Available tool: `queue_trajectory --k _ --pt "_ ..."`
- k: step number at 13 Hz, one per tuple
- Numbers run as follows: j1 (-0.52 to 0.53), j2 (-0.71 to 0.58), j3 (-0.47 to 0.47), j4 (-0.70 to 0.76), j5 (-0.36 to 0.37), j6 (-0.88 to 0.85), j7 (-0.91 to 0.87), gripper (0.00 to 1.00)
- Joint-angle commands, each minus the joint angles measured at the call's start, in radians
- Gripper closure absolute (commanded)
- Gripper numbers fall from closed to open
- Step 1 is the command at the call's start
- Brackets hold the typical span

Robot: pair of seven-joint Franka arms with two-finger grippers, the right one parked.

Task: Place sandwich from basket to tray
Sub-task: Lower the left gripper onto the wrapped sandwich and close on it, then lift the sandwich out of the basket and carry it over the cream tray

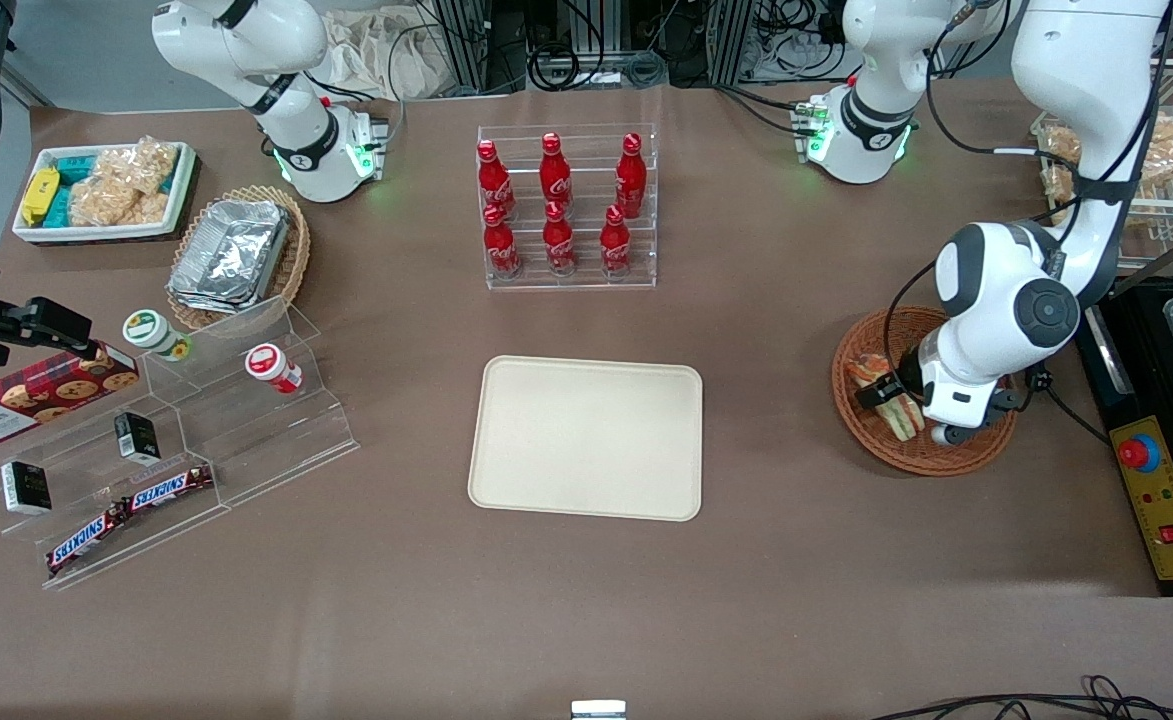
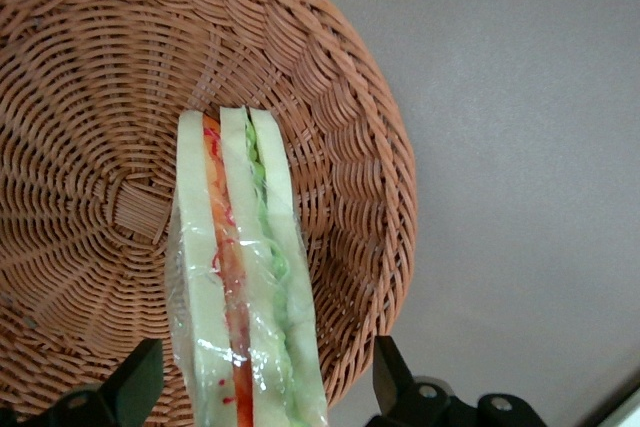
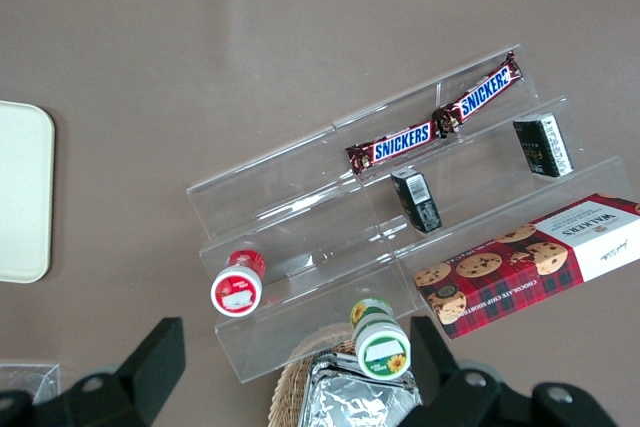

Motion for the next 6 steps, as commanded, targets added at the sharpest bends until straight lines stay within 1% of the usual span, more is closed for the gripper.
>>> queue_trajectory --k 1,3,4,5,6 --pt "-0.006 -0.004 0.002 -0.026 0.014 0.024 -0.016 0.49" --pt "-0.004 -0.018 0.002 -0.026 0.027 0.004 -0.014 0.76" --pt "-0.002 -0.032 0.002 -0.021 0.027 -0.037 -0.011 0.89" --pt "0.001 -0.055 0.002 -0.014 0.030 -0.093 -0.010 0.98" --pt "0.002 -0.090 0.002 -0.011 0.029 -0.141 -0.004 1.00"
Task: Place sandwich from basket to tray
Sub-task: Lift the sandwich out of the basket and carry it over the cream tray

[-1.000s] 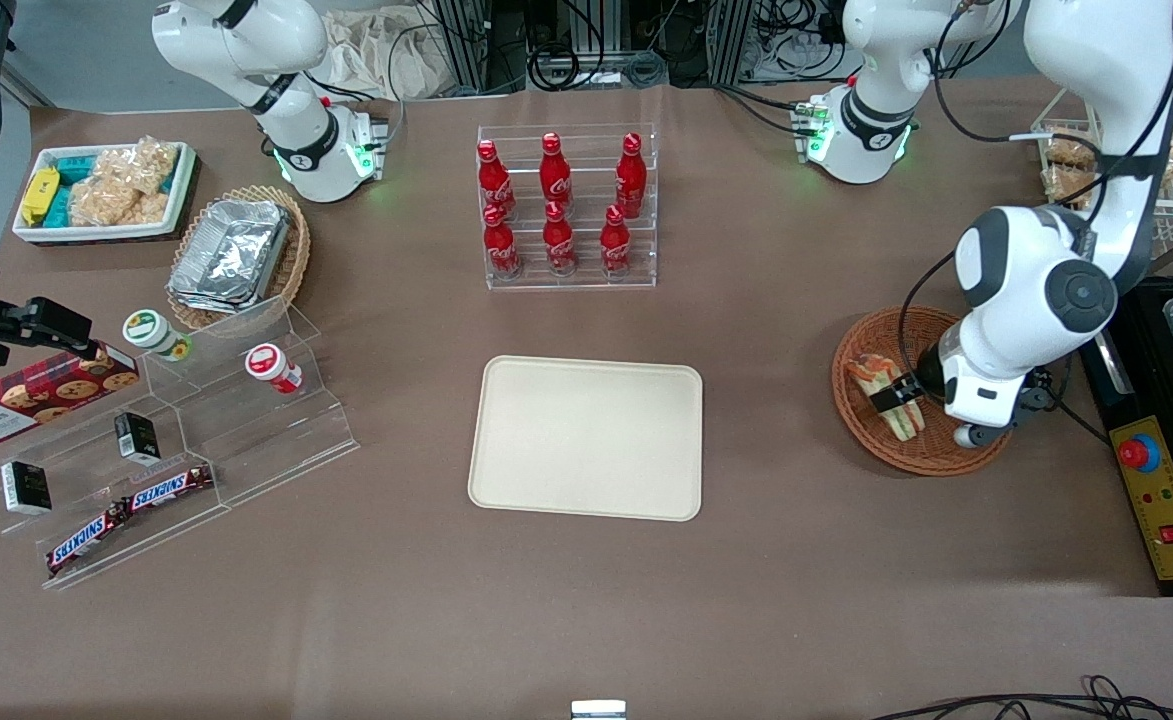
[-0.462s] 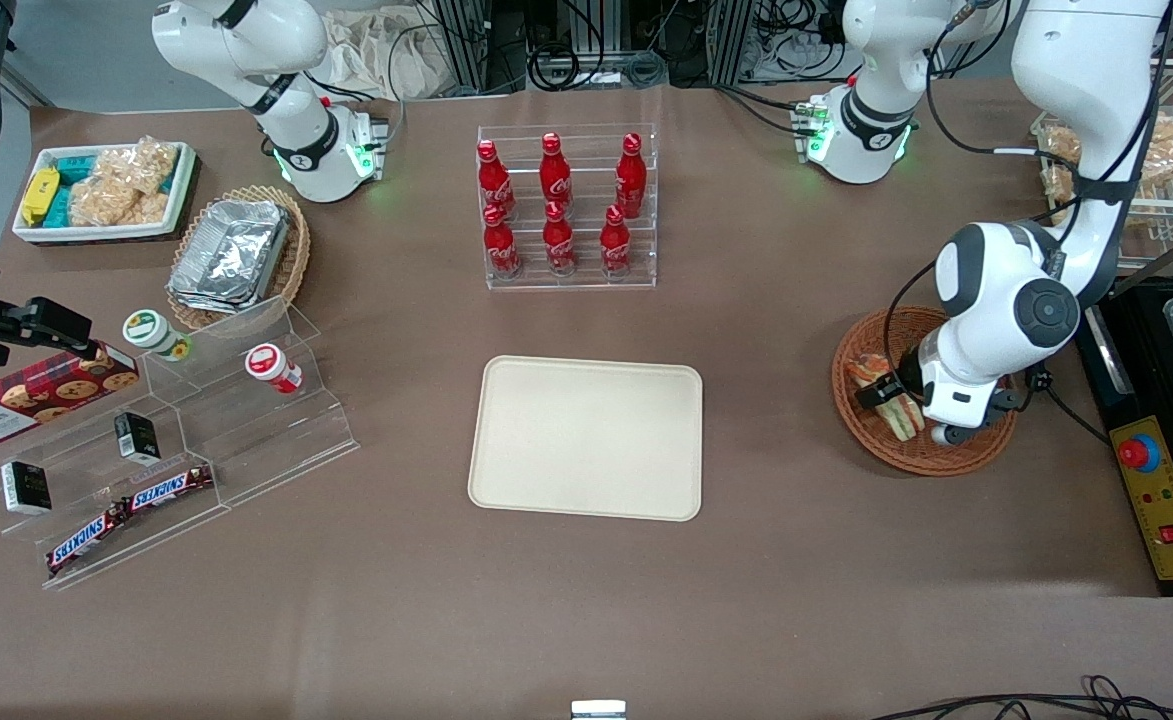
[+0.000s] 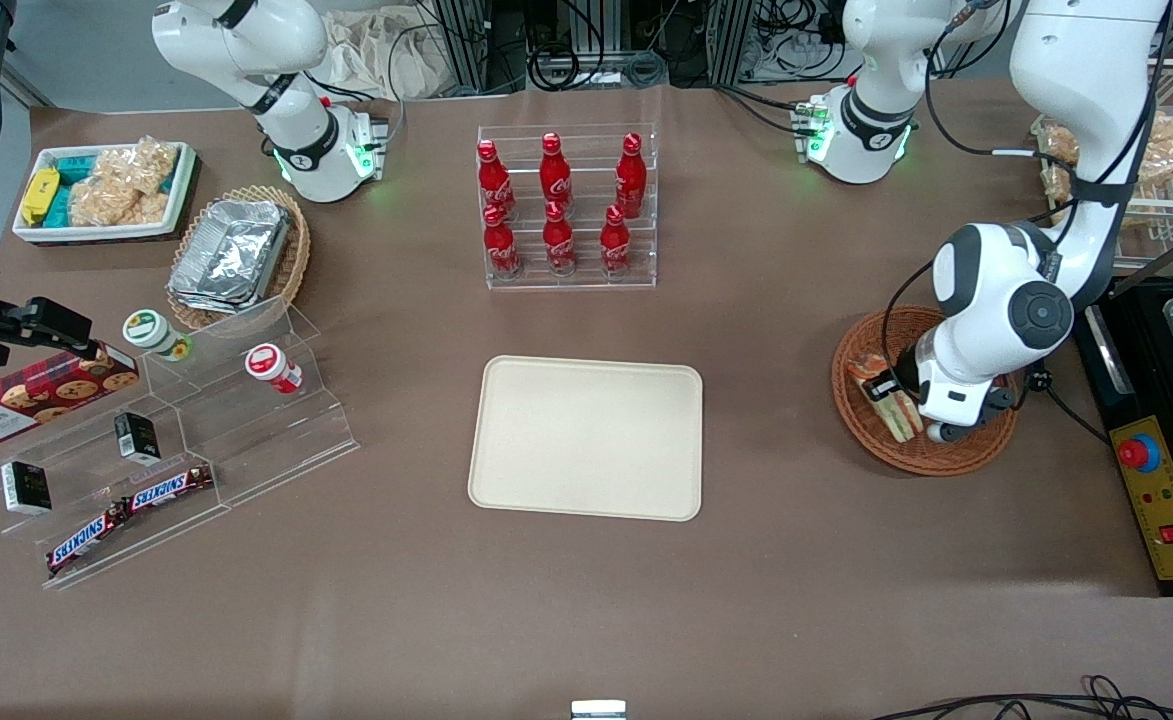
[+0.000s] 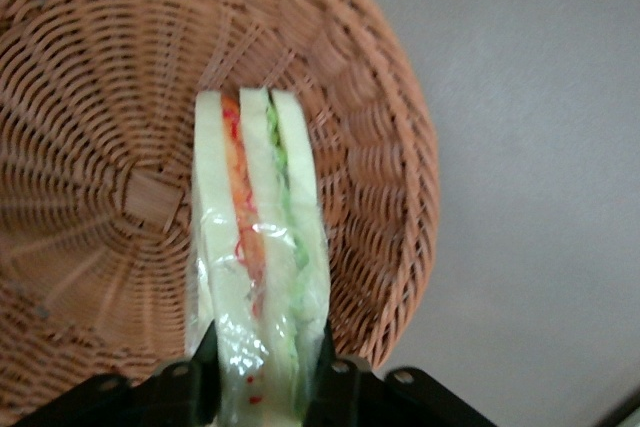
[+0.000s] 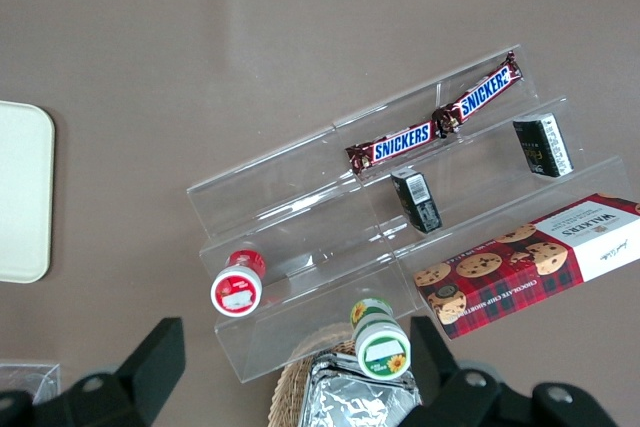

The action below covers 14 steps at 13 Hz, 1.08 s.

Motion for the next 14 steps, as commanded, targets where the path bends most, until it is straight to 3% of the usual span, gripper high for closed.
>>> queue_trajectory --k 1,4,7,10,14 --pt "0.001 -0.112 0.000 0.005 0.018 -0.130 -0.001 1.00" --pt "-0.008 -0.174 -0.009 0.098 0.016 -0.311 0.004 1.00" --pt "-0.008 -0.169 -0.088 0.221 0.010 -0.418 0.001 1.00" --pt "-0.008 -0.151 -0.220 0.247 0.000 -0.357 -0.007 1.00" --pt "-0.008 -0.056 -0.363 0.244 -0.025 -0.132 -0.019 1.00"
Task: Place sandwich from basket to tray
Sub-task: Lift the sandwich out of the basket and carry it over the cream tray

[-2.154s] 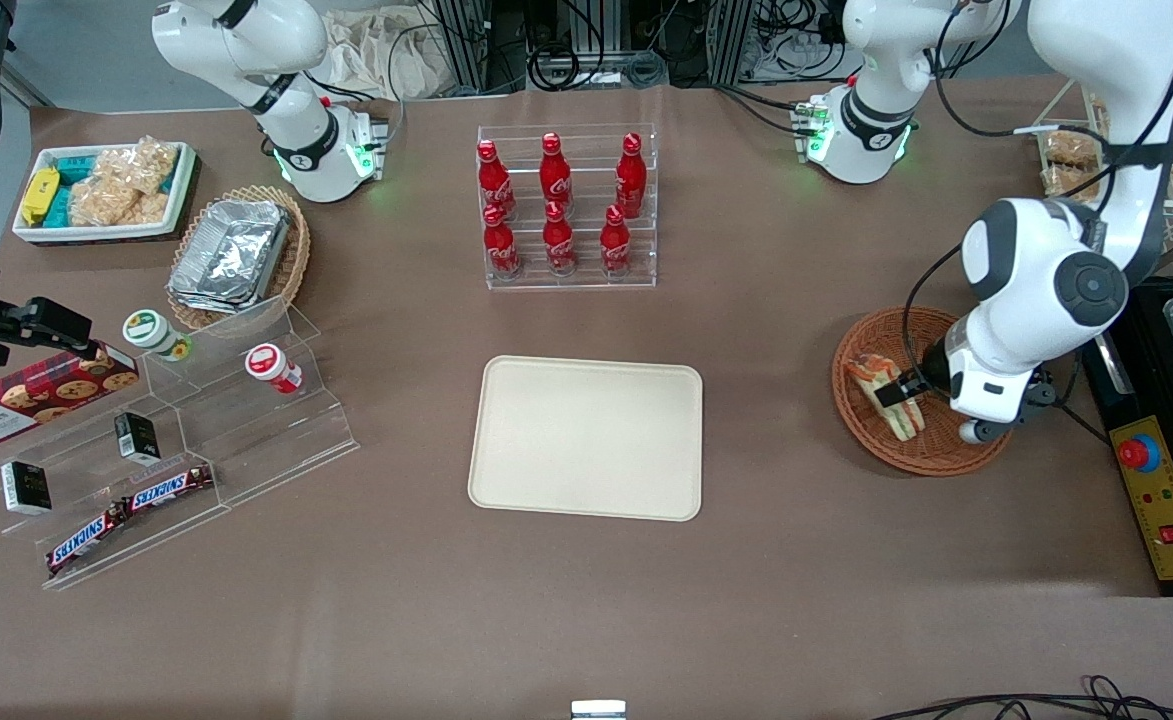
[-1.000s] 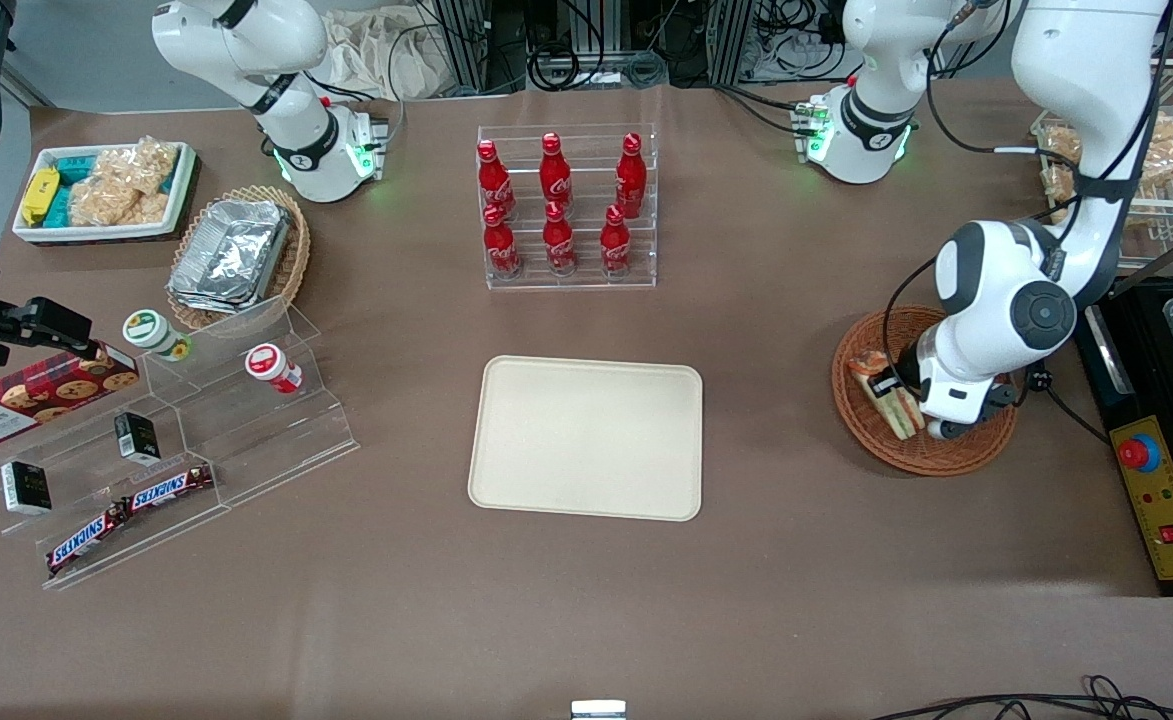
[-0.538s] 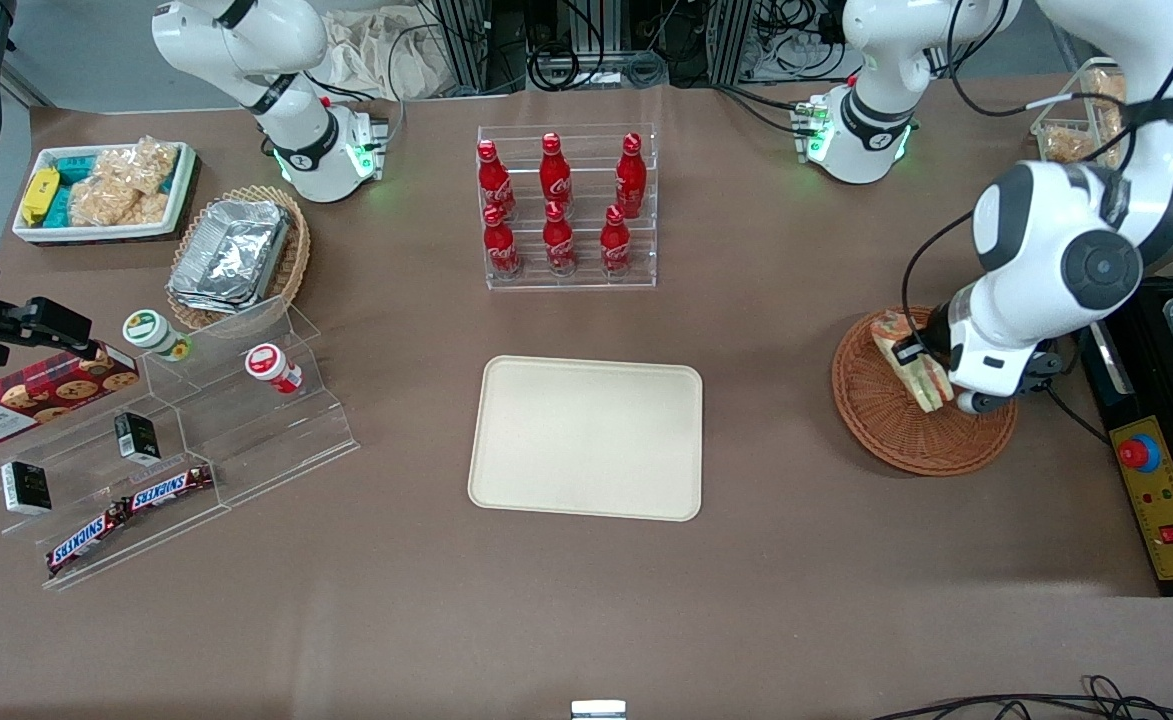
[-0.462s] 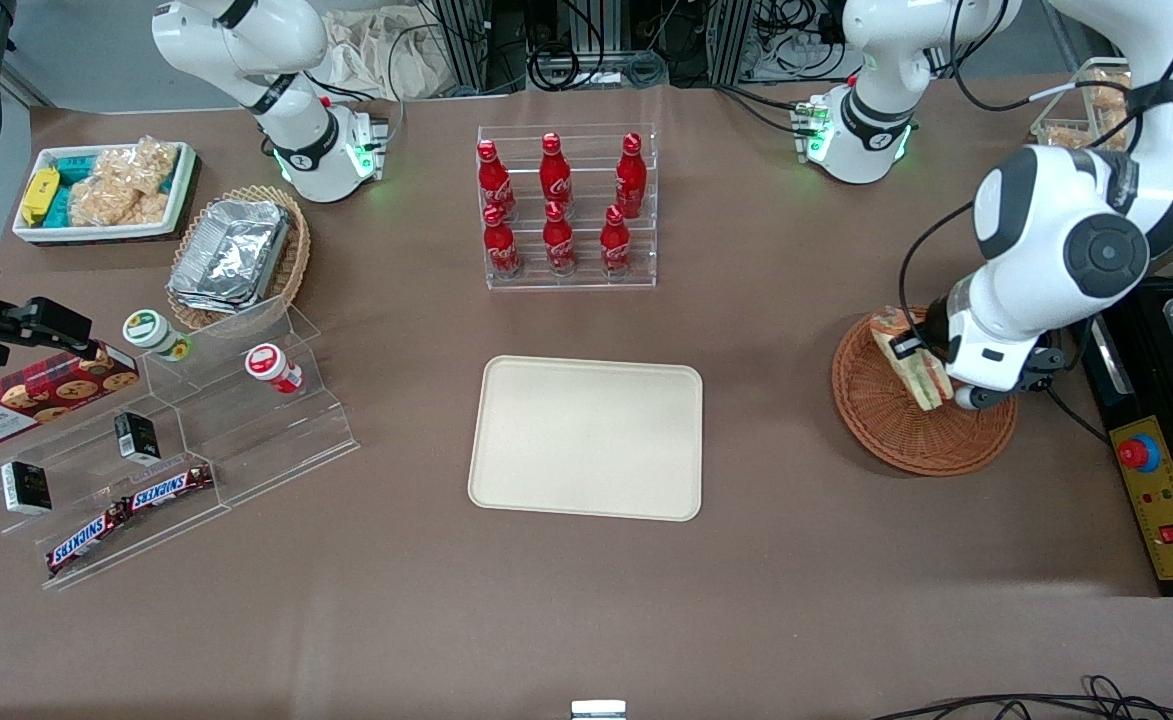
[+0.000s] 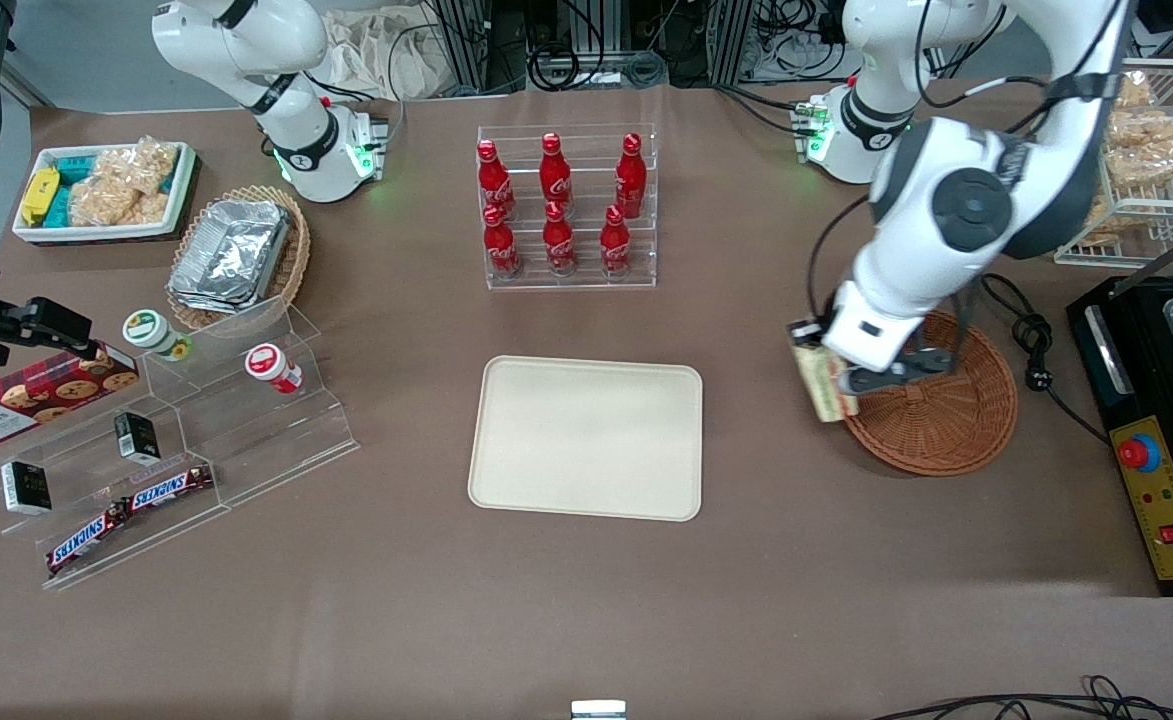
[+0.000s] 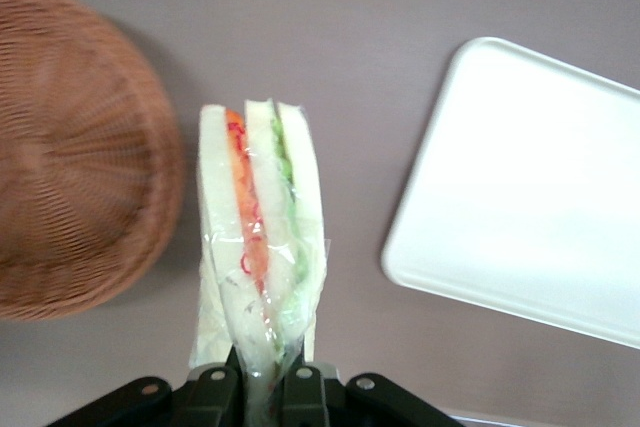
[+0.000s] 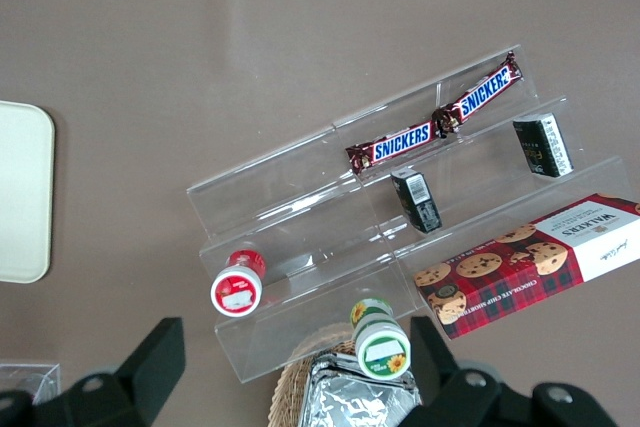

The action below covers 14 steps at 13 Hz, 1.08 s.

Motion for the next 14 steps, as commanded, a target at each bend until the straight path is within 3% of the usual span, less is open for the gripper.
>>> queue_trajectory --k 1,6,10,14 --pt "0.007 0.115 -0.074 0.025 -0.010 0.134 -0.004 1.00" --pt "-0.091 0.304 -0.097 0.028 0.055 0.392 -0.026 1.00" --pt "-0.102 0.414 -0.093 0.063 0.178 0.435 -0.027 1.00" --pt "-0.102 0.479 -0.080 0.105 0.229 0.435 -0.026 1.00"
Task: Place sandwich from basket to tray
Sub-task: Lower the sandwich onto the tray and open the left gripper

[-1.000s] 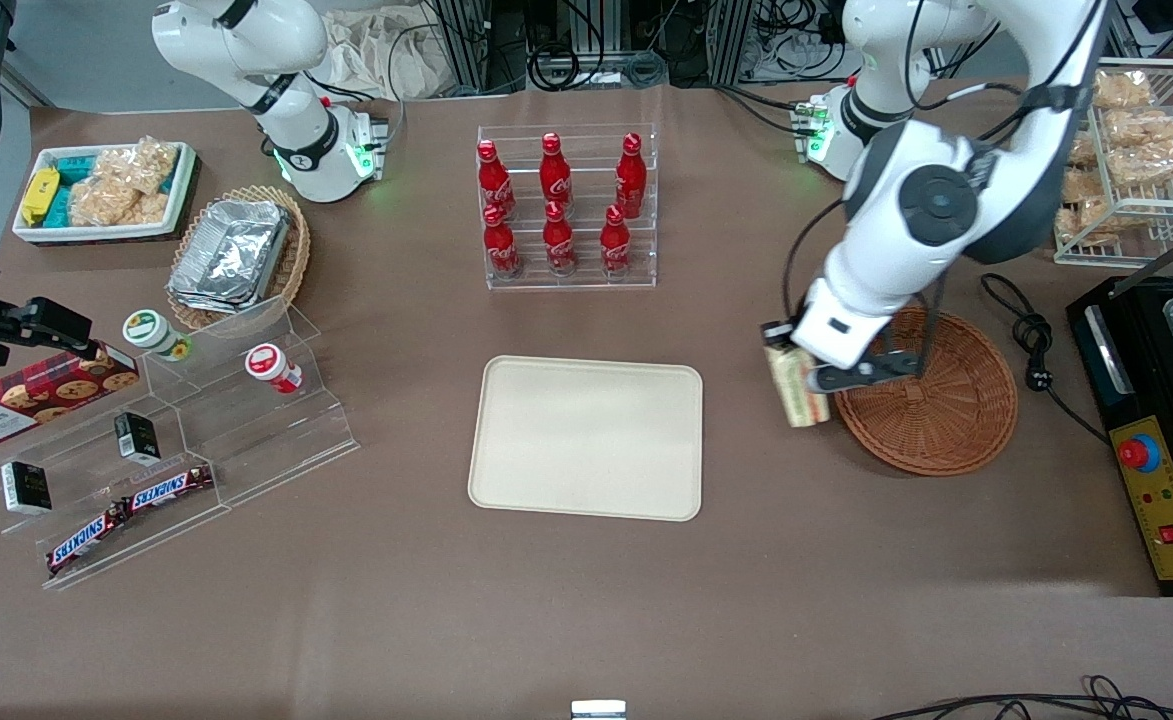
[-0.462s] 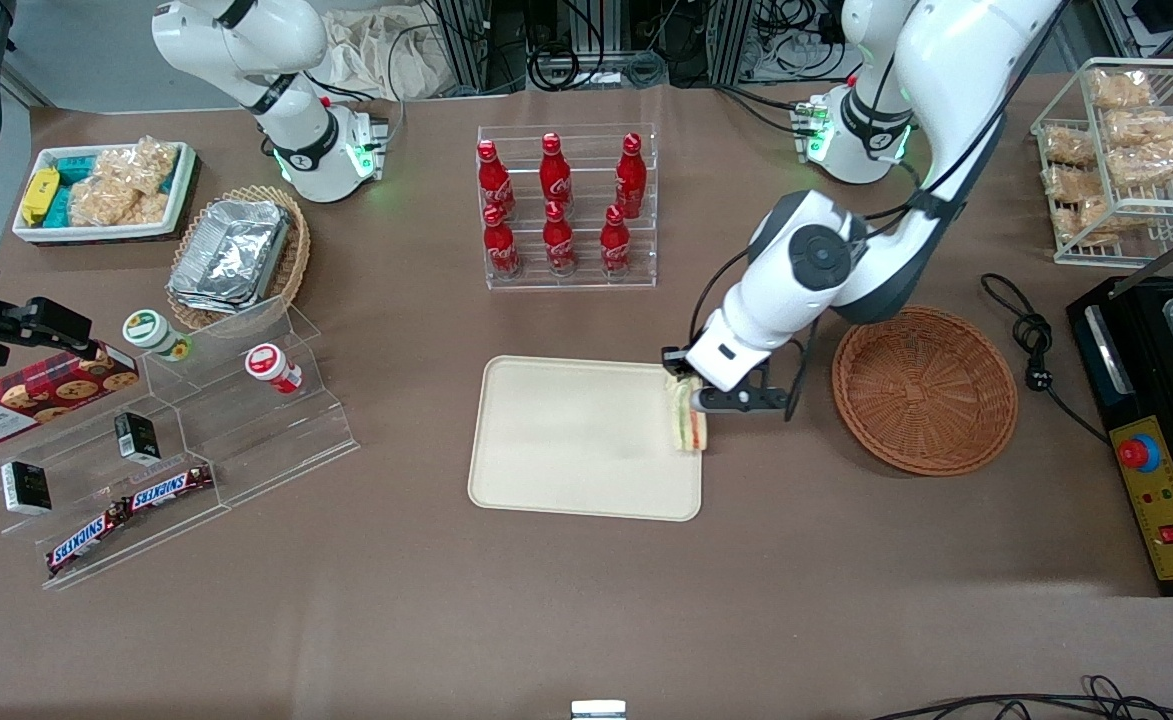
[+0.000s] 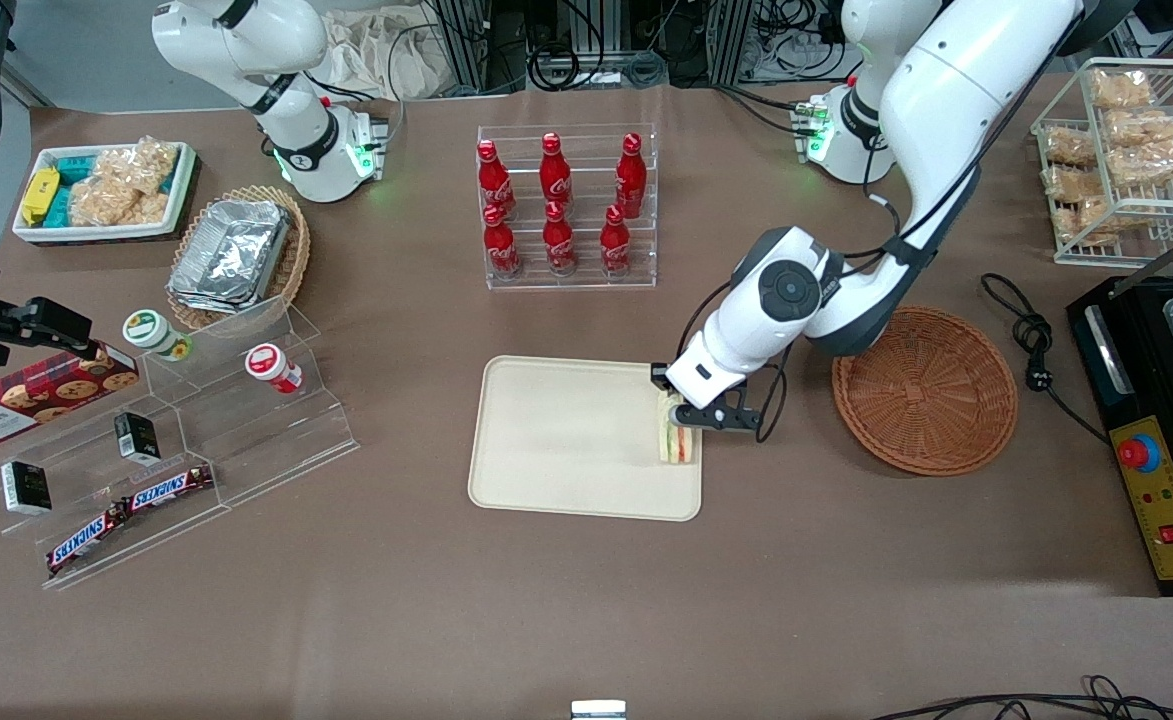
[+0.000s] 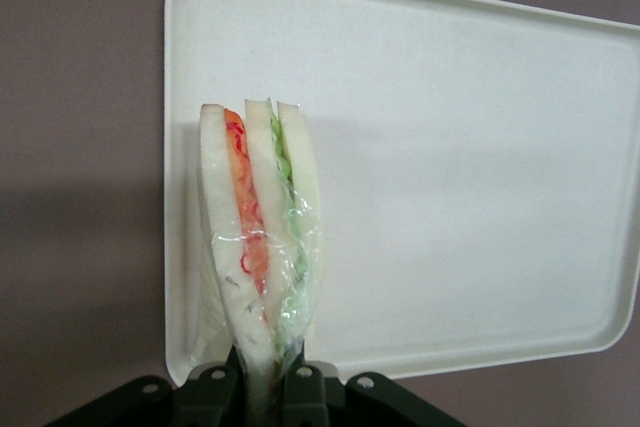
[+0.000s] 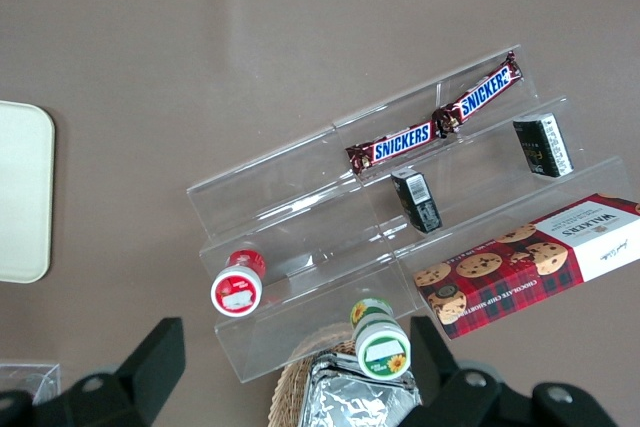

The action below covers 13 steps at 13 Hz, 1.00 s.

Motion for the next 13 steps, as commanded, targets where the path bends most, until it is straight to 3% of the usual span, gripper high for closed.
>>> queue_trajectory --k 1,5,8,9,10,13 --pt "-0.004 0.052 0.004 0.061 0.031 0.000 -0.014 0.97" --pt "-0.013 0.072 0.018 0.082 0.055 -0.003 -0.029 0.64" --pt "-0.018 0.071 0.018 0.081 0.055 -0.006 -0.075 0.48" --pt "-0.018 0.066 0.018 0.082 0.057 -0.012 -0.118 0.30" --pt "-0.019 0.060 0.018 0.084 0.057 -0.024 -0.159 0.04" --pt "-0.021 0.007 0.015 0.116 0.054 -0.235 -0.196 0.01"
